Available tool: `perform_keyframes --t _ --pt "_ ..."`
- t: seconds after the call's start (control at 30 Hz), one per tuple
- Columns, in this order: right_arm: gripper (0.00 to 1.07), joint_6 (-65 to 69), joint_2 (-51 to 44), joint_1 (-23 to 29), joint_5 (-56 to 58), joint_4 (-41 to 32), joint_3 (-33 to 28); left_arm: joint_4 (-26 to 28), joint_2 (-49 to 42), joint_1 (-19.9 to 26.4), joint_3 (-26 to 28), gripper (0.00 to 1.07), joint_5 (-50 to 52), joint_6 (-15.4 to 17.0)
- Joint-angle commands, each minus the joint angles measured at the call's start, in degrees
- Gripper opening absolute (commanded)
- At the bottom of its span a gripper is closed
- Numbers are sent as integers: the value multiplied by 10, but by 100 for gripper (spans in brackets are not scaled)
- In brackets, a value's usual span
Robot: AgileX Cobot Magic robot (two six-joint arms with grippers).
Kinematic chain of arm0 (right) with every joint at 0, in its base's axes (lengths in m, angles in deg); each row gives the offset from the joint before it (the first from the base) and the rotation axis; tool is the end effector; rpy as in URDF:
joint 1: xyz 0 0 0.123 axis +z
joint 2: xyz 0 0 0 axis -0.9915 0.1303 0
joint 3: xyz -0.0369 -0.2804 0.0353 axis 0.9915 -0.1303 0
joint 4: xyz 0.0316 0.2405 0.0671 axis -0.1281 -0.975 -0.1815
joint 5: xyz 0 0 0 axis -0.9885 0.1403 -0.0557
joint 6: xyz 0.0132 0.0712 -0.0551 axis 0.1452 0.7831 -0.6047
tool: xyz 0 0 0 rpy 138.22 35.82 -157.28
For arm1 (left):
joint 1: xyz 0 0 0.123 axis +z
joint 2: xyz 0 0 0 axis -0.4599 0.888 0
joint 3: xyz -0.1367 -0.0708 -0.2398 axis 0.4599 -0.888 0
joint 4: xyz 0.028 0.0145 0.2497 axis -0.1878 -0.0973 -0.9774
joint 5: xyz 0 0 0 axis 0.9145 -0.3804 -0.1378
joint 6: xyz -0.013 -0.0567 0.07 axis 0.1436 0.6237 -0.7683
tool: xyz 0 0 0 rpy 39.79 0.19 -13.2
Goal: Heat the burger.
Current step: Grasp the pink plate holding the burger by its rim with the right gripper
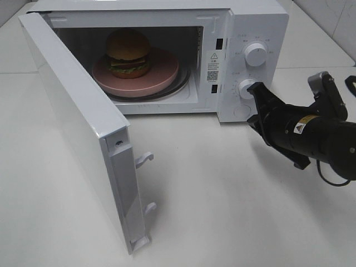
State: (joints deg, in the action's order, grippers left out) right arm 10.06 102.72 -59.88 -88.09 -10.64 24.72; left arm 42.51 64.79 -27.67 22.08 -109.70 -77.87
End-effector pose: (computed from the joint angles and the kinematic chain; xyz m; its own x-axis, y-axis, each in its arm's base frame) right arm 0.2735 0.1059 0.1259 -0.4763 0.7585 -0.4448 0.2311 0.5961 0.7690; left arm -0.0084 -0.0025 0.2820 -0.4412 -0.0131 -0.8973 0.0234 0.9994 -0.0261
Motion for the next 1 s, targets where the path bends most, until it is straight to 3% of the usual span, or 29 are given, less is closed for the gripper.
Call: perform_keyframes --t 0.03,0.3,0.37,0.47,0.53,0.73,0.8,1.0 --pt "5 -89 -34 1 72 2 0 2 -3 1 -2 101 -2 0" --pt "7 -333 -124 1 250 -37 2 2 -3 1 -2 101 -2 0" --pt "10 -502 -156 1 359 -40 24 2 -3 1 -2 101 -2 0" --pt "10 -540 -162 1 384 -41 31 2 -3 1 -2 101 -2 0" --pt "16 -677 -164 1 500 -62 67 2 -3 1 -2 101 -2 0" --pt "28 -747 -164 1 587 -72 102 2 -3 1 -2 101 -2 0" --pt "40 -830 -164 1 666 -64 136 2 -3 1 -2 101 -2 0" --pt "41 -893 -164 1 736 -69 179 2 -3 1 -2 101 -2 0"
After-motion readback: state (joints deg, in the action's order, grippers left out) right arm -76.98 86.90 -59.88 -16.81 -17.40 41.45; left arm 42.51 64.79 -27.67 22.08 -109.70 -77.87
